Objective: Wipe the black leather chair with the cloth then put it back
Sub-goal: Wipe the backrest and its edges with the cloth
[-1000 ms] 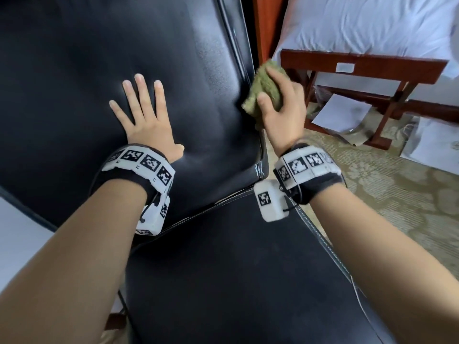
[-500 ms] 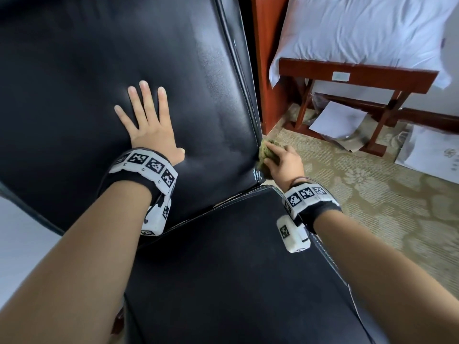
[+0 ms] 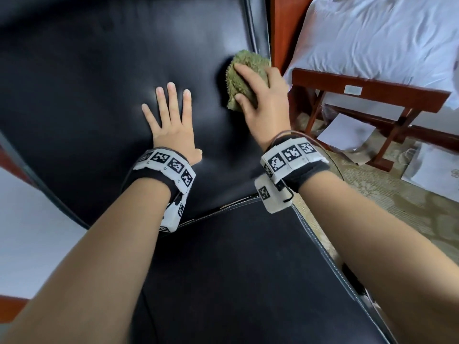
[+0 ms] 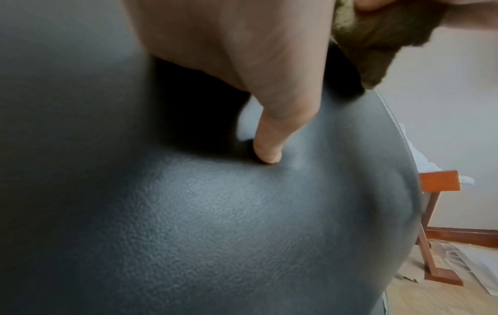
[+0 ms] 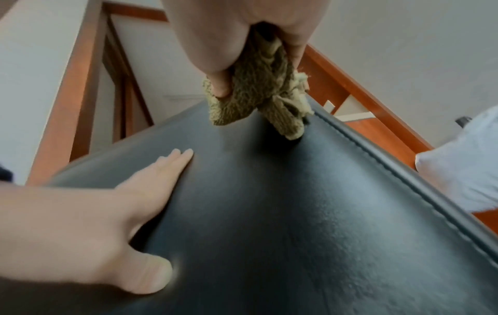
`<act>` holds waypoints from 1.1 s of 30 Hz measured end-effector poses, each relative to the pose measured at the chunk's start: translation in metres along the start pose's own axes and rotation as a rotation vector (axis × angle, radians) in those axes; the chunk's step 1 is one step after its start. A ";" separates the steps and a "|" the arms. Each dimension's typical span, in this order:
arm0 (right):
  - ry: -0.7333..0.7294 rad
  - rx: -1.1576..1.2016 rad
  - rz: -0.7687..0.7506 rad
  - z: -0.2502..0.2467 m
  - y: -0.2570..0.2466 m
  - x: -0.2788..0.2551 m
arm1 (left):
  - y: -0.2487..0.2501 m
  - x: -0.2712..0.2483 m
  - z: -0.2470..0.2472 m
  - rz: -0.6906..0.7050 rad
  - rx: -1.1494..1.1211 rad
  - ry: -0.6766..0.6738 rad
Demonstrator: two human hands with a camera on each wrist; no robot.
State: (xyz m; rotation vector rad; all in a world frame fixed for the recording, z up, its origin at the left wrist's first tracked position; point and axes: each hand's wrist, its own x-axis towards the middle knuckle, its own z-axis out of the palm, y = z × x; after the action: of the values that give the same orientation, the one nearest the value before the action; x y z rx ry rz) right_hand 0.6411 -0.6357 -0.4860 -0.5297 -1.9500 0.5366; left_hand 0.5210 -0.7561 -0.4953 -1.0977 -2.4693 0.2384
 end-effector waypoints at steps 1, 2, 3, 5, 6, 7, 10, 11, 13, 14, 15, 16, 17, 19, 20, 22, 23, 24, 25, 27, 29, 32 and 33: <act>-0.039 -0.071 -0.009 0.004 -0.003 0.004 | 0.000 -0.001 -0.001 0.002 0.001 -0.003; -0.080 -0.146 -0.006 0.009 -0.004 0.005 | 0.000 -0.002 -0.003 0.007 0.003 -0.004; -0.106 -0.209 -0.003 0.014 -0.004 0.003 | -0.002 -0.003 -0.004 0.014 0.003 -0.005; -0.108 -0.284 0.000 0.020 -0.003 -0.002 | -0.007 -0.004 -0.005 0.038 -0.005 -0.001; -0.109 -0.318 0.004 0.020 -0.004 -0.003 | -0.011 -0.004 -0.006 0.054 -0.012 0.005; -0.124 -0.365 0.016 0.019 -0.006 -0.003 | -0.015 -0.005 -0.007 0.073 -0.017 0.008; -0.213 -0.552 0.015 0.011 -0.010 0.001 | -0.027 -0.008 -0.014 0.149 -0.012 0.016; -0.224 -0.586 -0.005 0.008 -0.010 0.002 | -0.032 -0.009 -0.018 0.178 -0.018 0.023; -0.254 -0.574 -0.010 0.006 -0.014 0.004 | -0.046 -0.012 -0.027 0.234 -0.037 0.035; -0.285 -0.538 0.009 0.005 -0.017 0.006 | -0.055 -0.015 -0.032 0.251 -0.042 0.035; -0.306 -0.516 0.028 0.005 -0.021 0.007 | -0.065 -0.018 -0.036 0.250 -0.042 0.037; -0.312 -0.511 0.044 0.005 -0.025 0.008 | -0.076 -0.022 -0.039 0.232 -0.040 0.047; -0.305 -0.515 0.054 0.005 -0.030 0.009 | -0.088 -0.026 -0.042 0.202 -0.038 0.063; -0.251 -0.493 0.077 0.005 -0.039 0.010 | -0.111 -0.038 -0.047 0.122 -0.035 0.083; -0.202 -0.450 0.107 0.006 -0.045 0.010 | -0.123 -0.044 -0.048 0.084 -0.029 0.081; -0.107 -0.318 0.146 0.014 -0.065 0.008 | -0.146 -0.057 -0.048 0.027 -0.013 0.066; -0.090 -0.250 0.134 0.020 -0.080 0.008 | -0.157 -0.063 -0.048 0.001 -0.012 0.064; -0.095 -0.185 0.100 0.028 -0.097 0.007 | -0.168 -0.070 -0.047 -0.024 -0.021 0.066; -0.117 -0.123 0.047 0.036 -0.116 0.007 | -0.177 -0.076 -0.047 -0.049 -0.041 0.075; -0.191 -0.063 -0.070 0.055 -0.154 0.007 | -0.195 -0.088 -0.047 -0.088 -0.093 0.103; -0.248 -0.118 -0.141 0.075 -0.188 0.007 | -0.213 -0.098 -0.047 -0.104 -0.118 0.113; -0.245 -0.110 -0.137 0.101 -0.224 0.010 | -0.240 -0.108 -0.043 -0.146 -0.117 0.079; -0.237 -0.069 -0.136 0.108 -0.233 0.013 | -0.249 -0.109 -0.042 -0.167 -0.130 0.080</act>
State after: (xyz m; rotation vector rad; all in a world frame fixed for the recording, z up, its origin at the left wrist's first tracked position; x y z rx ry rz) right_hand 0.5078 -0.8305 -0.3848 -0.3868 -2.2182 0.4637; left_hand 0.4384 -1.0046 -0.4119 -0.9258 -2.5159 -0.0167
